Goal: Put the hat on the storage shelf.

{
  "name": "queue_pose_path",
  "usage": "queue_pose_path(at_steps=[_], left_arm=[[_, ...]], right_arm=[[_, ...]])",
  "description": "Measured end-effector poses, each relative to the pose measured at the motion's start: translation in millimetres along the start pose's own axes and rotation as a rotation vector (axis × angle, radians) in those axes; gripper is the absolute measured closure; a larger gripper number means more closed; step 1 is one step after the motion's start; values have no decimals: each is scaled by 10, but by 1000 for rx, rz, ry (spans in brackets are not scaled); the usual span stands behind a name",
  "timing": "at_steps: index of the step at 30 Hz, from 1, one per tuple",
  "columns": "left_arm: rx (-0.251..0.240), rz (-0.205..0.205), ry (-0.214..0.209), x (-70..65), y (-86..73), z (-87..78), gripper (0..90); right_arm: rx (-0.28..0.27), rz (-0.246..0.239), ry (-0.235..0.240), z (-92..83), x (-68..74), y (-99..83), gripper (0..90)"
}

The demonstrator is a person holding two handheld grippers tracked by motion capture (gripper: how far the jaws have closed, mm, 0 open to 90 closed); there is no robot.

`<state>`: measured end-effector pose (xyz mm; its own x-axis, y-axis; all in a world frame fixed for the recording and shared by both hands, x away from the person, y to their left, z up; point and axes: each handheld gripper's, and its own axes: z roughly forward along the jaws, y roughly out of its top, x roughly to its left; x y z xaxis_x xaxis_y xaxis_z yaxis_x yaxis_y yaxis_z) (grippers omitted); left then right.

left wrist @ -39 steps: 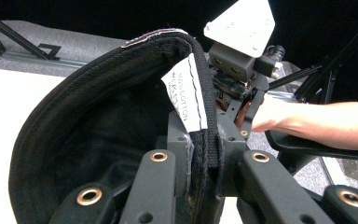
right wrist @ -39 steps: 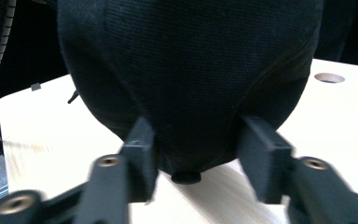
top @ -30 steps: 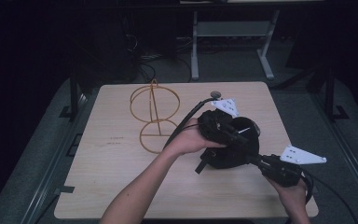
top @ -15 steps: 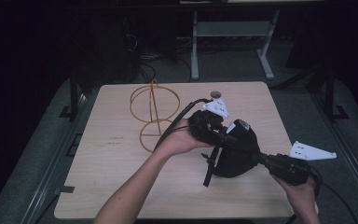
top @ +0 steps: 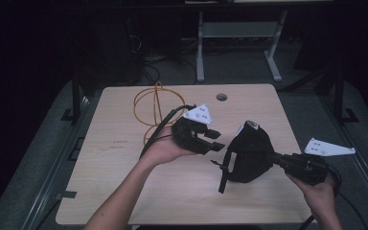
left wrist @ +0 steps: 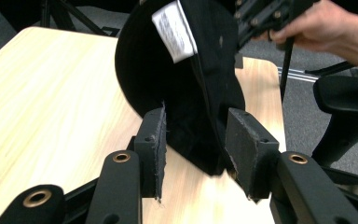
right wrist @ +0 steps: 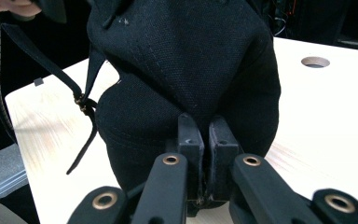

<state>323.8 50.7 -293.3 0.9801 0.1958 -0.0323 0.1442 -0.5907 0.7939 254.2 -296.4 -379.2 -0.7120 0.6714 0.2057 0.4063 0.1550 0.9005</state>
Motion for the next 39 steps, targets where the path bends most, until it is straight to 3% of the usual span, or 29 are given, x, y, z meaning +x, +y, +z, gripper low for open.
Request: queue_pose_path(at_steps=[25, 33, 39], left_arm=[[48, -11, 63, -76, -719, -133, 504], [61, -26, 91, -119, -967, -98, 465], [64, -12, 104, -161, -1100, -82, 424]], right_arm=[[43, 40, -13, -61, -160, 330, 865], [41, 24, -23, -83, -177, 501, 866], [37, 6, -26, -75, -163, 662, 866]])
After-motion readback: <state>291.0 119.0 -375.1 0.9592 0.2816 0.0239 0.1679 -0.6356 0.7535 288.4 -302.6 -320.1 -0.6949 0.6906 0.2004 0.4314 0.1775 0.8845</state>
